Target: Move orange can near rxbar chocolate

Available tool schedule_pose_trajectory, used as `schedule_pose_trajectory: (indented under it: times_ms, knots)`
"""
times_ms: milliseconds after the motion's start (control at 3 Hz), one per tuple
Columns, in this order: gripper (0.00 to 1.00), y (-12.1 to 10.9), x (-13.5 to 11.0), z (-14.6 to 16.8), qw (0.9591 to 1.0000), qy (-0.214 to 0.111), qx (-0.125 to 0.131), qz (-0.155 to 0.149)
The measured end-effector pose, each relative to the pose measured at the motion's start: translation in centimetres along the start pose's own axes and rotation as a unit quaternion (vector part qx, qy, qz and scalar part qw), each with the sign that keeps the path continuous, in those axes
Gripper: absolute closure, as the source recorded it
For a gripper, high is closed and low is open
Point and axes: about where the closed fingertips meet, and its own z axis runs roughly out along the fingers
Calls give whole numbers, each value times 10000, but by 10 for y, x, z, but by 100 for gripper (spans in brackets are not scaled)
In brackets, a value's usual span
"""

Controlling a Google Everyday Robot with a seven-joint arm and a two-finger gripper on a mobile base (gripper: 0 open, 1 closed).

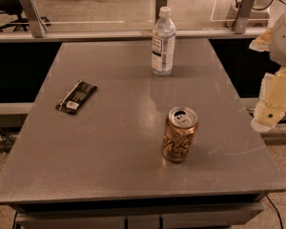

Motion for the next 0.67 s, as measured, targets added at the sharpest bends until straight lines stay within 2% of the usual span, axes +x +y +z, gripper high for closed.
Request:
schedule_pose_trajectory:
  times_ms: [333,667]
  knots:
    - [0,0,0,0,10000,-1,1,0]
    - [0,2,-4,3,9988,-465,157,83]
